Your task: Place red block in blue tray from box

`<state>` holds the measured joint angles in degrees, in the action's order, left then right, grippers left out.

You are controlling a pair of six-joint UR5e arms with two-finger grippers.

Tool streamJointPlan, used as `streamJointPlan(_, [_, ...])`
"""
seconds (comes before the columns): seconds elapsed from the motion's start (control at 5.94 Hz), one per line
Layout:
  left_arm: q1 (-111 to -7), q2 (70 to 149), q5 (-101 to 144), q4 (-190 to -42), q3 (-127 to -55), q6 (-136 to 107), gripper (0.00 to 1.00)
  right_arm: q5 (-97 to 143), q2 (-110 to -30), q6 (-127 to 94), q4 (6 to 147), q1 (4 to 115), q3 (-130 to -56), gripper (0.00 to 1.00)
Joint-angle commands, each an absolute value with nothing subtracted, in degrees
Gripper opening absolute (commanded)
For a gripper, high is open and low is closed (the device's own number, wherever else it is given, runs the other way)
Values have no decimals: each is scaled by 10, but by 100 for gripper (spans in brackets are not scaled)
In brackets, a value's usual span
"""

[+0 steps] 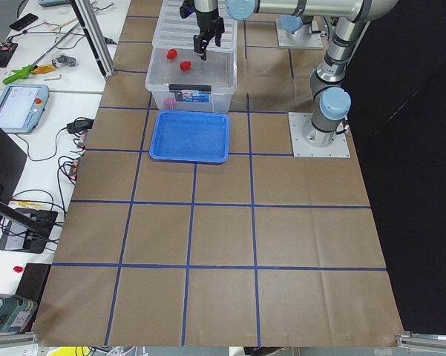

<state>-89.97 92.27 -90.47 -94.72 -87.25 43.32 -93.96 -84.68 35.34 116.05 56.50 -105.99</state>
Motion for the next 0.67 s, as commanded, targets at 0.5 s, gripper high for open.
streamJointPlan(0.5, [-925,982,-906,-863,-876,835,97,-937,-875,203,885,657,-861,100])
